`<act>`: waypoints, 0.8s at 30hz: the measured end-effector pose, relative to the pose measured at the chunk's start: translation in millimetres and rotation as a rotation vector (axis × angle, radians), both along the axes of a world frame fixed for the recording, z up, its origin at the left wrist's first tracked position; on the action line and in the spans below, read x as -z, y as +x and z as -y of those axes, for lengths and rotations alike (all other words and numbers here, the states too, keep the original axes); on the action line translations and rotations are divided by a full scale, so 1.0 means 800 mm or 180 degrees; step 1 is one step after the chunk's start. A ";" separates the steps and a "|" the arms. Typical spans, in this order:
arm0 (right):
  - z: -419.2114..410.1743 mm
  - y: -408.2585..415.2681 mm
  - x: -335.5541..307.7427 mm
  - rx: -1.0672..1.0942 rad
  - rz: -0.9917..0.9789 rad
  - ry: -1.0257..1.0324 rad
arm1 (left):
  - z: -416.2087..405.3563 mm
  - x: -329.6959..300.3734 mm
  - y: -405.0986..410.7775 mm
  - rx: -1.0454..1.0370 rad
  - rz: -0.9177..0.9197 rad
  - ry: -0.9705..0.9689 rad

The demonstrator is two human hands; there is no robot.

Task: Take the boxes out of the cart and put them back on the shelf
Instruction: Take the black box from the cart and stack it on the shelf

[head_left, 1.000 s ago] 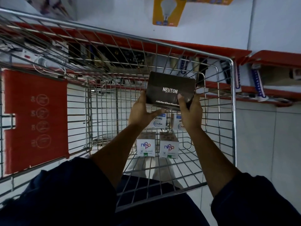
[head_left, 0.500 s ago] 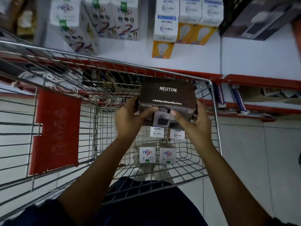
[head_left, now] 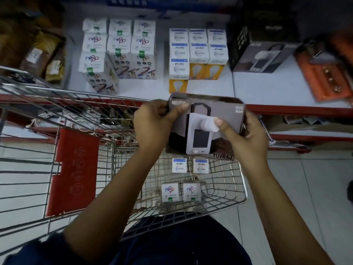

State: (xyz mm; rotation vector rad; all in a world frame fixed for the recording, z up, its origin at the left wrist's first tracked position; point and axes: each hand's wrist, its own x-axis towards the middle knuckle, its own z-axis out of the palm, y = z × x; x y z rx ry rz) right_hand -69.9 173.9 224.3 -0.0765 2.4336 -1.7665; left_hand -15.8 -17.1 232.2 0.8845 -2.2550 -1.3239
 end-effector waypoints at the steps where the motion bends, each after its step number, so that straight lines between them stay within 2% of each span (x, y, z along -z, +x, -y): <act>1: -0.008 -0.009 -0.008 0.0044 -0.0068 0.0036 | -0.008 -0.008 -0.013 0.0012 -0.0042 -0.0016; 6: -0.060 -0.078 -0.041 0.0212 -0.0385 0.0122 | -0.056 -0.038 -0.091 0.0148 -0.0326 -0.0178; 15: -0.150 -0.191 -0.053 0.0183 -0.0639 0.0156 | -0.148 -0.060 -0.206 0.0266 -0.0463 0.0047; 24: -0.181 -0.284 0.003 -0.0044 -0.0731 0.0250 | -0.192 -0.014 -0.262 0.0197 -0.0451 0.0394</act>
